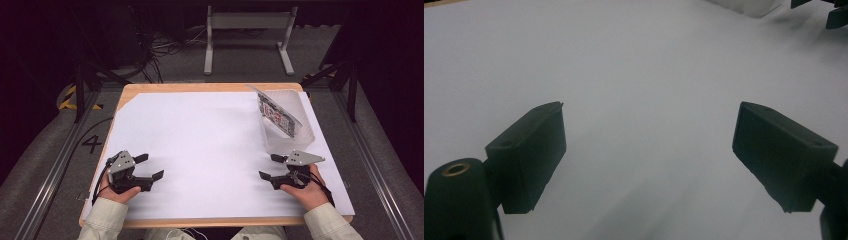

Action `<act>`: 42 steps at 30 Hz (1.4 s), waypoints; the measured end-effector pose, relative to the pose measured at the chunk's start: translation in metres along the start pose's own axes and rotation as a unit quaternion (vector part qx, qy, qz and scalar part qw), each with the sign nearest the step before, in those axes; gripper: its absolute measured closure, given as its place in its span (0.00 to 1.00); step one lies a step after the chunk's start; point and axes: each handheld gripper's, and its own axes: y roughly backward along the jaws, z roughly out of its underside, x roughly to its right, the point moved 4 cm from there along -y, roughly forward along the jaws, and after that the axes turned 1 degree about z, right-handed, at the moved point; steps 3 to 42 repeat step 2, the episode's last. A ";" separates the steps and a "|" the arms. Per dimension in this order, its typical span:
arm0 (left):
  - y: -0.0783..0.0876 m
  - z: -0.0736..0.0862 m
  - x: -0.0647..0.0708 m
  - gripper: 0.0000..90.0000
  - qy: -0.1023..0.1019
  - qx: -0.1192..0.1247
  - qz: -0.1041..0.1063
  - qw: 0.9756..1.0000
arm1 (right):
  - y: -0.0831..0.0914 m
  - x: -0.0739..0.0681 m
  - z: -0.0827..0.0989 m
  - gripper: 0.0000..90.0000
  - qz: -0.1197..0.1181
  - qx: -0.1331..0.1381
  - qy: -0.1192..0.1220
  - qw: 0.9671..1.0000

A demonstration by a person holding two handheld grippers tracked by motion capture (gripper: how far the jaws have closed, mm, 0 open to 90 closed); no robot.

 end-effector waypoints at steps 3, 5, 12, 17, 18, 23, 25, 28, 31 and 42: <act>0.000 0.000 0.000 0.18 -0.002 -0.003 -0.001 1.000 | 0.000 0.000 0.000 0.22 0.001 0.000 0.002 1.000; 0.000 0.000 0.000 0.18 -0.002 -0.003 -0.001 1.000 | 0.000 0.000 0.000 0.22 0.001 0.000 0.002 1.000; 0.000 0.000 0.000 0.18 -0.002 -0.003 -0.001 1.000 | 0.000 0.000 0.000 0.22 0.001 0.000 0.002 1.000; 0.000 0.000 0.000 0.18 -0.002 -0.003 -0.001 1.000 | 0.000 0.000 0.000 0.22 0.001 0.000 0.002 1.000; 0.000 0.000 0.000 0.18 -0.002 -0.003 -0.001 1.000 | 0.000 0.000 0.000 0.22 0.001 0.000 0.002 1.000; 0.000 0.000 0.000 0.18 -0.002 -0.003 -0.001 1.000 | 0.000 0.000 0.000 0.22 0.001 0.000 0.002 1.000; 0.000 0.000 0.000 0.18 -0.002 -0.003 -0.001 1.000 | 0.000 0.000 0.000 0.22 0.001 0.000 0.002 1.000; 0.000 0.000 0.000 0.18 -0.002 -0.003 -0.001 1.000 | 0.000 0.000 0.000 0.22 0.001 0.000 0.002 1.000; 0.000 0.000 0.000 0.18 -0.002 -0.003 -0.001 1.000 | 0.000 0.000 0.000 0.22 0.001 0.000 0.002 1.000; 0.000 0.000 0.000 0.18 -0.002 -0.003 -0.001 1.000 | 0.000 0.000 0.000 0.22 0.001 0.000 0.002 1.000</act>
